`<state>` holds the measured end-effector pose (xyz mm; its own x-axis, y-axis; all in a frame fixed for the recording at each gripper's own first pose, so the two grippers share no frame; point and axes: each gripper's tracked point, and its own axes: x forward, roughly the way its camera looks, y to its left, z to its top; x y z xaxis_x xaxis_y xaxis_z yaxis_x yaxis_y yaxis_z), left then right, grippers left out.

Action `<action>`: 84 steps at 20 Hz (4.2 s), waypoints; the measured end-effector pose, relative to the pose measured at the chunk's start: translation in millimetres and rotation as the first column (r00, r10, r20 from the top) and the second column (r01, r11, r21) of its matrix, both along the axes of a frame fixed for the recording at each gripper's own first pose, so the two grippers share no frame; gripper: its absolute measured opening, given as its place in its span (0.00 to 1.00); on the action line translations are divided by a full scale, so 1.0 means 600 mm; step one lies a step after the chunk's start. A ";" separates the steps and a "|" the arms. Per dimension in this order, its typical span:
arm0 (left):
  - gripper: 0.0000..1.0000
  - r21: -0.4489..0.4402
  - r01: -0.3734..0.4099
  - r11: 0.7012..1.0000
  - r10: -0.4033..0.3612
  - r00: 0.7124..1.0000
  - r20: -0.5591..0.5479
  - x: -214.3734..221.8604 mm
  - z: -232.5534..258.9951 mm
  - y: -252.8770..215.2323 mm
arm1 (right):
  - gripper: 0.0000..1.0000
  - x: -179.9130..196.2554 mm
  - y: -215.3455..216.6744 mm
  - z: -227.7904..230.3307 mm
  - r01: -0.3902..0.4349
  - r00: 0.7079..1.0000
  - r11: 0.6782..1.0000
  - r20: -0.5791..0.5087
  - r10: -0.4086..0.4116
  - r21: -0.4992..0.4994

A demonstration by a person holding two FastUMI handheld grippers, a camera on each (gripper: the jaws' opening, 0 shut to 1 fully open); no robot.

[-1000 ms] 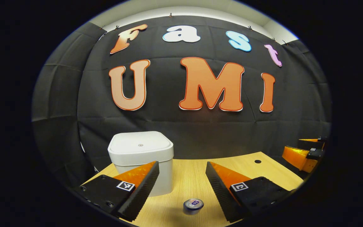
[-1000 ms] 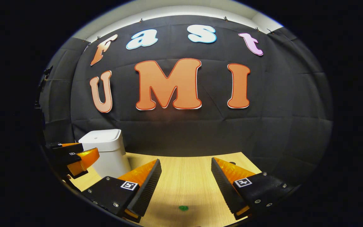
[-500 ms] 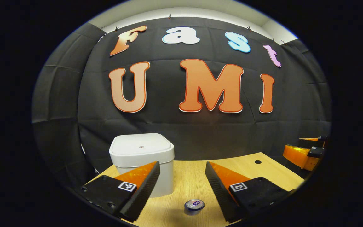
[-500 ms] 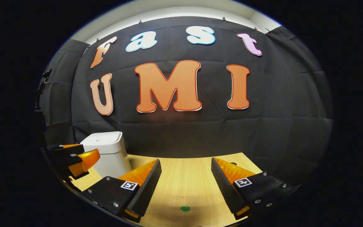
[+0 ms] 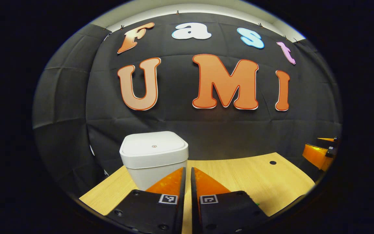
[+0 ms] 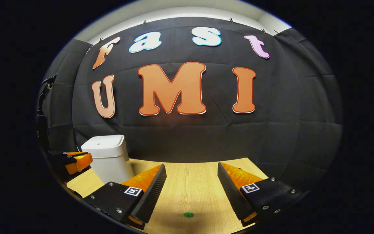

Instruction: Press the lid of the desktop garbage bin to open it, pick up the crumpled paper on the desktop and throw it into the bin, then pick up the pop can on the desktop and drop it into the bin, and finally close the garbage bin lid.

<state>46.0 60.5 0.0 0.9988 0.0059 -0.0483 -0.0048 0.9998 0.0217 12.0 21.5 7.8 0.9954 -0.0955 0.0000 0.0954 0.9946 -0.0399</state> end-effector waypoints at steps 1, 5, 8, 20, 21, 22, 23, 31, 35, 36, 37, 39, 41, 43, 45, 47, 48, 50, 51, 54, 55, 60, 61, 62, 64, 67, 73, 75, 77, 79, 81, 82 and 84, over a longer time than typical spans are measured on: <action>0.08 0.002 -0.002 1.000 0.002 1.000 0.003 -0.001 -0.001 0.001 | 0.95 0.000 0.001 0.000 0.000 1.000 1.000 -0.001 0.000 0.000; 0.01 0.010 0.039 0.999 -0.039 0.999 -0.009 0.004 0.003 -0.003 | 0.95 0.000 0.000 -0.003 -0.002 1.000 1.000 -0.009 0.002 -0.004; 0.00 0.013 0.086 0.996 -0.085 0.996 -0.037 0.008 0.010 -0.010 | 0.95 -0.001 0.001 0.000 -0.003 1.000 1.000 -0.008 0.003 -0.011; 0.00 0.011 0.096 0.995 -0.095 0.991 -0.089 0.133 0.195 0.156 | 0.95 0.009 -0.031 0.018 0.014 1.000 0.999 0.003 -0.014 -0.035; 0.00 0.023 0.106 0.994 -0.102 0.988 -0.115 0.143 0.197 0.166 | 0.95 0.012 -0.034 0.018 0.017 1.000 0.999 0.003 -0.016 -0.032; 0.00 0.039 0.112 0.993 -0.106 0.987 -0.123 0.154 0.198 0.169 | 0.95 0.013 -0.036 0.018 0.017 1.000 0.999 0.001 -0.017 -0.027; 0.00 0.061 0.115 0.992 -0.106 0.985 -0.134 0.165 0.199 0.175 | 0.95 0.014 -0.039 0.016 0.019 1.000 1.000 -0.001 -0.019 -0.024; 0.00 0.020 0.186 0.982 -0.171 0.937 -0.304 0.238 0.105 0.189 | 0.95 0.021 -0.040 0.007 0.022 0.999 0.999 -0.028 -0.023 -0.025; 0.00 -0.044 0.191 0.981 -0.192 0.894 -0.406 0.241 0.043 0.202 | 0.95 0.020 -0.043 -0.003 0.032 0.998 0.999 -0.048 -0.034 -0.039; 0.00 -0.064 0.189 0.980 -0.198 0.885 -0.422 0.240 0.033 0.202 | 0.95 0.020 -0.043 -0.004 0.034 0.998 0.999 -0.051 -0.036 -0.039; 0.00 -0.072 0.187 0.980 -0.199 0.880 -0.432 0.241 0.026 0.203 | 0.95 0.021 -0.042 -0.003 0.035 0.998 0.999 -0.053 -0.037 -0.039; 0.00 -0.073 0.191 0.979 -0.203 0.874 -0.441 0.242 0.020 0.205 | 0.95 0.022 -0.040 -0.005 0.034 0.998 0.999 -0.054 -0.036 -0.039; 0.00 -0.080 0.205 0.975 -0.219 0.855 -0.470 0.234 0.004 0.199 | 0.95 0.024 -0.037 -0.006 0.031 0.998 0.999 -0.056 -0.033 -0.037; 0.00 -0.048 0.222 0.974 -0.216 0.834 -0.508 0.223 -0.005 0.201 | 0.95 0.027 -0.033 -0.010 0.027 0.998 0.999 -0.062 -0.029 -0.032; 0.00 -0.021 0.243 0.970 -0.216 0.817 -0.535 0.223 -0.015 0.201 | 0.95 0.031 -0.029 -0.016 0.021 0.997 0.999 -0.075 -0.023 -0.026; 0.01 -0.049 0.240 0.969 -0.230 0.823 -0.519 0.224 -0.016 0.198 | 0.95 0.028 -0.027 -0.015 0.021 0.997 1.000 -0.074 -0.022 -0.017; 0.01 -0.062 0.242 0.968 -0.239 0.826 -0.511 0.220 -0.016 0.199 | 0.95 0.026 -0.026 -0.011 0.026 0.997 1.000 -0.065 -0.027 -0.013; 0.01 -0.071 0.237 0.969 -0.241 0.838 -0.490 0.220 -0.016 0.199 | 0.95 0.021 -0.021 -0.012 0.021 0.998 1.000 -0.065 -0.022 -0.014; 0.01 -0.061 0.250 0.966 -0.250 0.851 -0.462 0.225 -0.010 0.198 | 0.95 0.020 -0.021 -0.011 0.020 0.998 1.000 -0.067 -0.022 -0.021; 0.00 -0.080 0.222 0.972 -0.235 0.878 -0.417 0.224 0.003 0.202 | 0.95 0.013 -0.027 0.002 0.023 0.998 1.000 -0.057 -0.024 -0.017; 0.00 -0.063 0.209 0.976 -0.216 0.885 -0.413 0.224 0.005 0.208 | 0.95 0.011 -0.028 0.005 0.025 0.998 1.000 -0.057 -0.025 -0.012; 0.00 0.025 0.142 0.990 -0.128 0.944 -0.304 0.221 0.086 0.221 | 0.95 0.005 -0.028 0.011 0.030 0.998 1.000 -0.047 -0.030 -0.006; 0.00 0.037 0.130 0.991 -0.116 0.958 -0.263 0.217 0.111 0.220 | 0.95 0.003 -0.027 0.012 0.029 0.998 1.000 -0.047 -0.029 -0.010; 0.00 0.039 0.119 0.992 -0.108 0.969 -0.222 0.210 0.131 0.217 | 0.95 0.002 -0.026 0.012 0.028 0.999 1.000 -0.046 -0.029 -0.013; 0.00 0.020 0.106 0.994 -0.102 0.983 -0.153 0.194 0.167 0.208 | 0.95 -0.001 -0.026 0.016 0.028 0.999 1.000 -0.042 -0.028 -0.011; 0.00 -0.030 0.078 0.997 -0.080 0.993 -0.089 0.168 0.197 0.195 | 0.95 -0.004 -0.029 0.021 0.032 0.999 0.999 -0.034 -0.033 -0.007; 0.00 -0.125 0.048 0.991 -0.043 0.998 0.047 0.105 0.216 0.173 | 0.95 -0.007 -0.031 0.022 0.040 0.999 0.999 -0.027 -0.040 0.015; 0.00 -0.091 0.028 0.995 -0.021 0.997 0.074 0.093 0.212 0.170 | 0.95 -0.006 -0.030 0.021 0.039 0.999 0.999 -0.026 -0.038 0.023; 0.06 -0.097 0.055 0.994 -0.045 0.994 0.096 0.087 0.209 0.155 | 0.95 -0.006 -0.029 0.025 0.038 0.999 0.999 -0.019 -0.038 0.028; 0.14 -0.129 0.071 0.989 -0.061 0.995 0.080 0.082 0.194 0.147 | 0.95 -0.005 -0.029 0.031 0.038 0.999 0.999 -0.009 -0.038 0.036; 0.16 -0.162 0.068 0.984 -0.058 0.996 0.064 0.080 0.181 0.148 | 0.95 -0.005 -0.029 0.034 0.038 0.999 0.998 -0.004 -0.038 0.048; 0.22 -0.174 0.068 0.982 -0.058 0.996 0.061 0.079 0.178 0.147 | 0.95 -0.004 -0.030 0.035 0.039 0.999 0.998 -0.003 -0.039 0.050; 0.35 -0.177 0.069 0.982 -0.060 0.997 0.054 0.081 0.170 0.145 | 0.95 -0.004 -0.030 0.037 0.040 0.999 0.998 -0.001 -0.040 0.044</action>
<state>94.8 147.3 102.0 0.9980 -0.0633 0.0057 0.0634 0.9858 -0.1555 9.4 3.2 29.9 0.9908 -0.1355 -0.0049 0.1355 0.9908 0.0040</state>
